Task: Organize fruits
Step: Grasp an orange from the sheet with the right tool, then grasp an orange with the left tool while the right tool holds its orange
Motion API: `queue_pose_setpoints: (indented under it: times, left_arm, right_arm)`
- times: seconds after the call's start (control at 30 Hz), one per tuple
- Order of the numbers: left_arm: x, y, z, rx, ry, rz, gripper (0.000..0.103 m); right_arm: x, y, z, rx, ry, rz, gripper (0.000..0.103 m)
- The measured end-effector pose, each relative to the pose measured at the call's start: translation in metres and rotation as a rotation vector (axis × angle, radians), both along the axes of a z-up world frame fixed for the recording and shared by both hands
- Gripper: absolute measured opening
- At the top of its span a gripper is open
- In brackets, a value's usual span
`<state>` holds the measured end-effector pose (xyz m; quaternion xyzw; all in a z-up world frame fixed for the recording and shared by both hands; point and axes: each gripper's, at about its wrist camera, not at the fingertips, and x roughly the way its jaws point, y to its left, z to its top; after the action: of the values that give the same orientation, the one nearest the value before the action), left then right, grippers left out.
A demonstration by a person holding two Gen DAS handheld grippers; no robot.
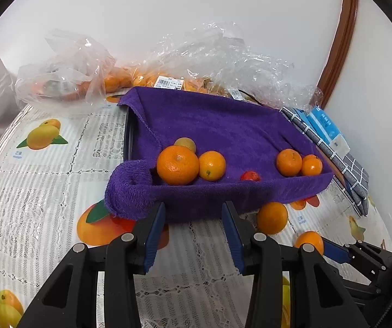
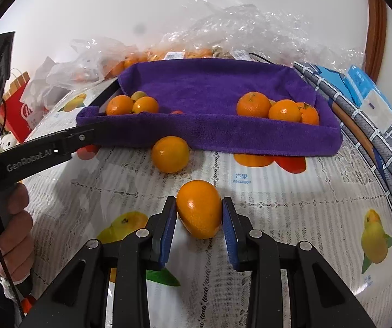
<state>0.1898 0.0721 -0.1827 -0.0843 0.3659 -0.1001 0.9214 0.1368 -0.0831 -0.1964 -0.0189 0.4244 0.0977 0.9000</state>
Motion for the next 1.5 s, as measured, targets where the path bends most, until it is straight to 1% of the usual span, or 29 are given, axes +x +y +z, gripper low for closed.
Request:
queue_pose_setpoints:
  times: [0.13,0.23,0.37,0.53,0.67,0.77,0.83,0.9,0.93,1.0,1.07,1.13,1.2,1.27,1.3,1.33,1.4,1.43,1.5]
  left_arm:
    - [0.002,0.001,-0.001,-0.012,0.015,-0.001,0.041]
    - [0.000,0.001,-0.001,-0.037,0.013,-0.026,0.041]
    - [-0.004,-0.005,0.000,-0.041,0.003,-0.054,0.041]
    - [-0.005,-0.012,-0.001,-0.040,0.014,-0.099,0.041]
    - [-0.007,-0.021,-0.001,-0.023,0.013,-0.134,0.041]
    - [-0.010,-0.032,-0.001,-0.012,0.025,-0.172,0.042]
    - [-0.011,-0.042,-0.003,-0.007,0.042,-0.215,0.043]
    - [-0.011,-0.052,-0.003,0.002,0.057,-0.231,0.043]
    - [-0.009,-0.058,-0.003,-0.004,0.066,-0.242,0.043]
    - [-0.004,-0.071,-0.002,0.029,0.091,-0.246,0.043]
    - [-0.001,-0.079,-0.001,0.041,0.081,-0.259,0.043]
    - [0.006,-0.086,-0.002,0.086,0.088,-0.232,0.044]
    - [0.012,-0.087,-0.004,0.078,0.099,-0.226,0.044]
    - [0.016,-0.087,-0.008,0.054,0.113,-0.225,0.044]
    - [0.017,-0.086,-0.010,0.050,0.116,-0.213,0.044]
    - [0.019,-0.086,-0.011,0.063,0.120,-0.192,0.043]
    - [0.019,-0.087,-0.013,0.068,0.108,-0.177,0.039]
    - [0.018,-0.086,-0.013,0.058,0.105,-0.180,0.034]
    - [0.017,-0.087,-0.013,0.051,0.100,-0.185,0.034]
  right_arm:
    - [-0.002,-0.006,0.003,0.026,-0.011,-0.018,0.033]
    - [-0.003,-0.015,0.005,0.055,-0.011,-0.024,0.033]
    - [-0.005,-0.031,0.007,0.014,-0.029,-0.060,0.033]
    - [-0.003,-0.067,0.005,-0.019,-0.027,-0.119,0.033]
    - [-0.003,-0.100,0.001,0.023,0.010,-0.162,0.033]
    - [-0.004,-0.113,0.002,-0.028,-0.007,-0.189,0.033]
    - [-0.001,-0.122,0.002,-0.044,-0.007,-0.203,0.033]
    - [0.001,-0.129,0.001,-0.030,0.002,-0.218,0.033]
    - [0.001,-0.133,0.000,-0.001,0.014,-0.223,0.033]
    - [0.000,-0.137,0.000,0.023,0.013,-0.235,0.033]
    - [-0.004,-0.133,0.002,0.005,-0.009,-0.226,0.033]
    - [-0.008,-0.126,0.004,-0.008,-0.030,-0.209,0.033]
    - [-0.008,-0.119,0.004,-0.032,-0.031,-0.190,0.033]
    - [-0.004,-0.117,0.002,-0.045,-0.014,-0.181,0.033]
    - [-0.002,-0.116,0.000,-0.051,-0.005,-0.178,0.033]
    - [-0.002,-0.116,0.000,-0.052,-0.004,-0.177,0.033]
    - [-0.003,-0.116,0.001,-0.046,-0.009,-0.175,0.033]
    - [-0.003,-0.117,0.001,-0.040,-0.012,-0.175,0.033]
    - [-0.005,-0.119,0.002,-0.027,-0.017,-0.182,0.033]
